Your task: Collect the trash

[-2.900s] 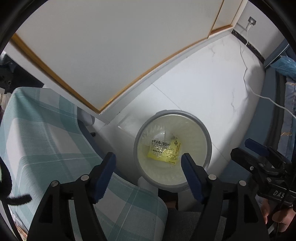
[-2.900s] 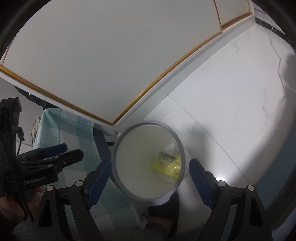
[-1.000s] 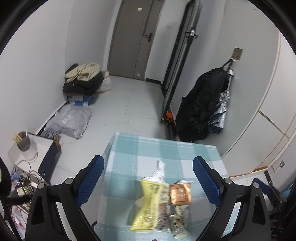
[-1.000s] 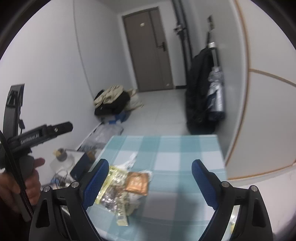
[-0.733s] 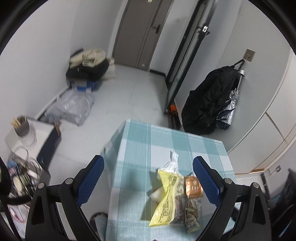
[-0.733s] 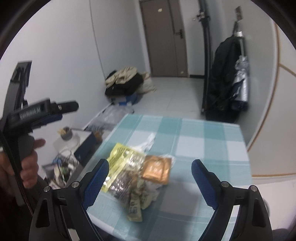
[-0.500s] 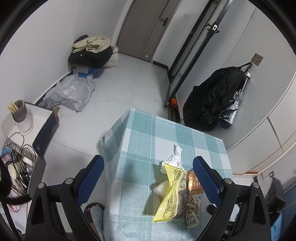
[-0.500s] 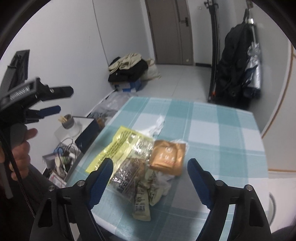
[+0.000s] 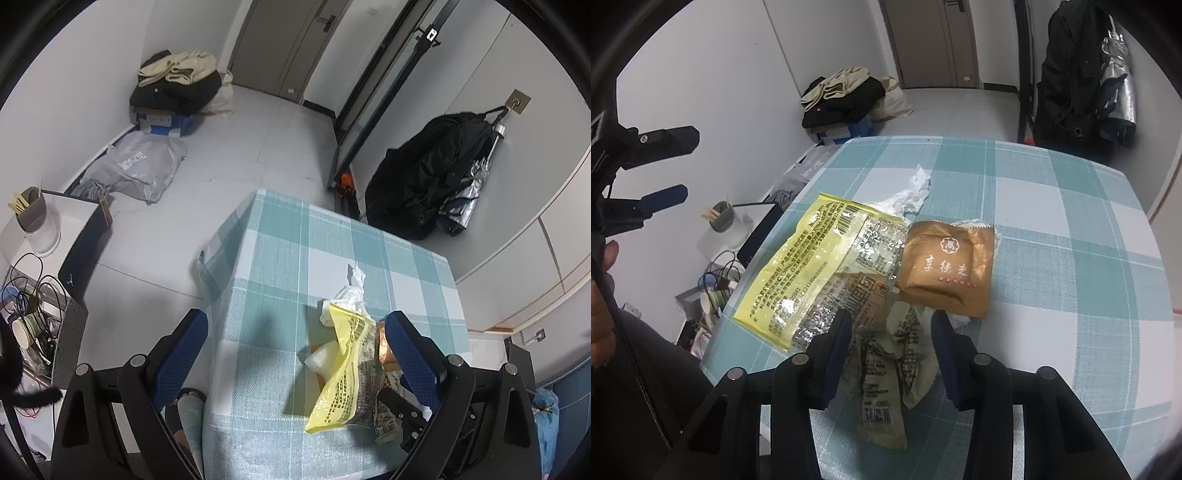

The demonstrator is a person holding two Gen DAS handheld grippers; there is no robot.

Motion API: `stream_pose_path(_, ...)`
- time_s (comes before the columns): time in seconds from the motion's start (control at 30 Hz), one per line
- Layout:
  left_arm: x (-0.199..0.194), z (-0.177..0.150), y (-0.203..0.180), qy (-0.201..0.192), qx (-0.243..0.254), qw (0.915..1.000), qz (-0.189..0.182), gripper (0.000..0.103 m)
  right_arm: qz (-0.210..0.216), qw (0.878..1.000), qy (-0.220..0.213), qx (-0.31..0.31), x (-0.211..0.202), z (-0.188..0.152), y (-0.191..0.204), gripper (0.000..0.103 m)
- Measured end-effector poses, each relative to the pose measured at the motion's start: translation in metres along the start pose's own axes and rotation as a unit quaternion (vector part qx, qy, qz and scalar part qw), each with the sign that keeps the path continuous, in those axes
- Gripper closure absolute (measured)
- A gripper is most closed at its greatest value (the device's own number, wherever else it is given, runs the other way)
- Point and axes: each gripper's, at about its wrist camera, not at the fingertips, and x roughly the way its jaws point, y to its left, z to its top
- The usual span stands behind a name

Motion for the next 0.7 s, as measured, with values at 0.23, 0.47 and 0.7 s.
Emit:
stream_pose_path(0.23,0.018,-0.009,0.0,0.04,0.007,0.9992,0.005,0.008,-0.012,1.0,0.017,-0.002,0.003,0.0,-0.003,0.085)
stream_pose_path(0.47,0.026,-0.017,-0.002,0.074,0.01,0.9971,-0.015,0.008,-0.009,1.0,0.007,-0.009,-0.007,-0.001,-0.006,0.096)
stream_pose_path(0.7,0.04,-0.027,-0.014,0.111,0.029,0.9928,-0.034,0.008,-0.001,1.0,-0.003,-0.007,-0.016,-0.004,-0.011,0.096)
